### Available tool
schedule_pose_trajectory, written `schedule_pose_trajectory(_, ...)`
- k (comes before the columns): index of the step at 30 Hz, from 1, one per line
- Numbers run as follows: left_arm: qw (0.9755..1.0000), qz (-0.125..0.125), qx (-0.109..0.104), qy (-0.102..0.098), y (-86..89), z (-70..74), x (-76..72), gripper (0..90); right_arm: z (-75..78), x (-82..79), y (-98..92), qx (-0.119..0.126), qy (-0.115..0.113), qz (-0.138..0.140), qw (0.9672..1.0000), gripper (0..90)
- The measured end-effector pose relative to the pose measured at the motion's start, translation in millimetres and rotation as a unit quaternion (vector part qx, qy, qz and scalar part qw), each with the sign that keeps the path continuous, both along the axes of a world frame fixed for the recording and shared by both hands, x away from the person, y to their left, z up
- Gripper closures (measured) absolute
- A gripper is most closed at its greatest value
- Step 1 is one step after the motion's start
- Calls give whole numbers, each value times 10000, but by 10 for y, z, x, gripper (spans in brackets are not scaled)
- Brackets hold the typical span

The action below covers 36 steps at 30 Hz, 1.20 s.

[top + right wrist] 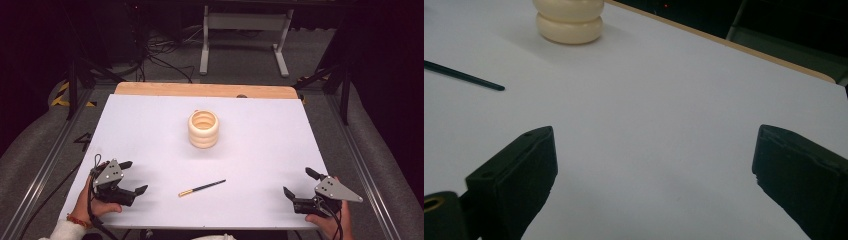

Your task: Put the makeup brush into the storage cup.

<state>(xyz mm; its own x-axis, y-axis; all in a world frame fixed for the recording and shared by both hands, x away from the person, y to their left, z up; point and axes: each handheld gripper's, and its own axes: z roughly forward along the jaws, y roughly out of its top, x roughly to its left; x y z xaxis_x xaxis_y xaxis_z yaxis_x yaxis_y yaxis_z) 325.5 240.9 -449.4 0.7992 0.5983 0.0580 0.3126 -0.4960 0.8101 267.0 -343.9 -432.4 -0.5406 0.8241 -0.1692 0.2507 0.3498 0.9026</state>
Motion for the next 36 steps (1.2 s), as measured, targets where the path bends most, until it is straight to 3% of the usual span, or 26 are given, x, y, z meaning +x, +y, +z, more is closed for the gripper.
schedule_pose_trajectory(8,9999,-158,22,17,-91,26,-4,82,-13,13,31,-118,67,-25,9999,54)
schedule_pose_trajectory(17,9983,-532,197,100,-351,37,24,119,-17,14,36,-133,93,-19,9999,55)
schedule_pose_trajectory(23,9977,-642,197,93,-469,65,38,141,-25,22,35,-124,135,-37,9998,54)
schedule_pose_trajectory(36,9928,-1091,464,197,-855,77,75,175,-31,23,43,-149,176,-27,9997,56)
